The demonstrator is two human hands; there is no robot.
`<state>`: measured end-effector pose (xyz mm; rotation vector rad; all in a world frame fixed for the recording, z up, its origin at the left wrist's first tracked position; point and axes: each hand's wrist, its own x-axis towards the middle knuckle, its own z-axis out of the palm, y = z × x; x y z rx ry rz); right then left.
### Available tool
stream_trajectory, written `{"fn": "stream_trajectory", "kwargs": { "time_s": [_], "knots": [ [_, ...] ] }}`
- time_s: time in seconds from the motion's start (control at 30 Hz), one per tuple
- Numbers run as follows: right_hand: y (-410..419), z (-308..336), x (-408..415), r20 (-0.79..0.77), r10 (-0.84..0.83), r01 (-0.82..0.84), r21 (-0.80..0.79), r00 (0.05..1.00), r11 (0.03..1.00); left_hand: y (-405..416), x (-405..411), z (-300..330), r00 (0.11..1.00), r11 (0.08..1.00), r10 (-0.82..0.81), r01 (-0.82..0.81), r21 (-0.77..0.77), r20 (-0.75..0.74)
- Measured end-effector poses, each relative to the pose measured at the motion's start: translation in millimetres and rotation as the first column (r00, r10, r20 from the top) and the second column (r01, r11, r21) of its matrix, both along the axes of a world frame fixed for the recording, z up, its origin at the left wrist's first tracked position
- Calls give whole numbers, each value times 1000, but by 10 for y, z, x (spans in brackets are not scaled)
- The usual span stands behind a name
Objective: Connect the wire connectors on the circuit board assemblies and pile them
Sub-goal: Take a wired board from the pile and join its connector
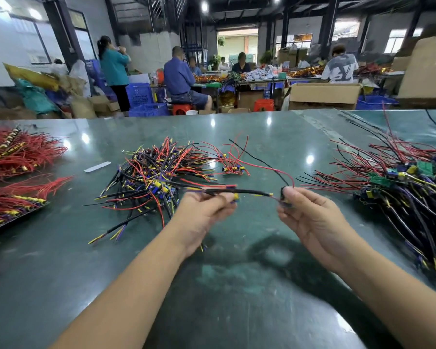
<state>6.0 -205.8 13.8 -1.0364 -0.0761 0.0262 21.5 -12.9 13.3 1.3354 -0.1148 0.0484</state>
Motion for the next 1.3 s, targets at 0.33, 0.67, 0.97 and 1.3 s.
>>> {"fn": "stream_trajectory", "kwargs": {
  "time_s": [0.33, 0.67, 0.97, 1.3],
  "knots": [
    [-35, 6, 16, -138, -77, 70, -57, 987, 996, 551, 84, 151, 765, 80, 481, -525, 847, 428],
    [34, 49, -35, -208, 20, -19, 7, 978, 1000, 53, -122, 70, 980, 947, -136, 87, 308, 143],
    [164, -38, -133, -49, 247, -251, -192, 968, 949, -138, -111, -23, 963, 970, -124, 66, 235, 241],
    [61, 6, -136, 34, 371, -341, -324, 928, 883, -31, -2, 56, 976, 972, 171, -190, 139, 137]
  ]
}}
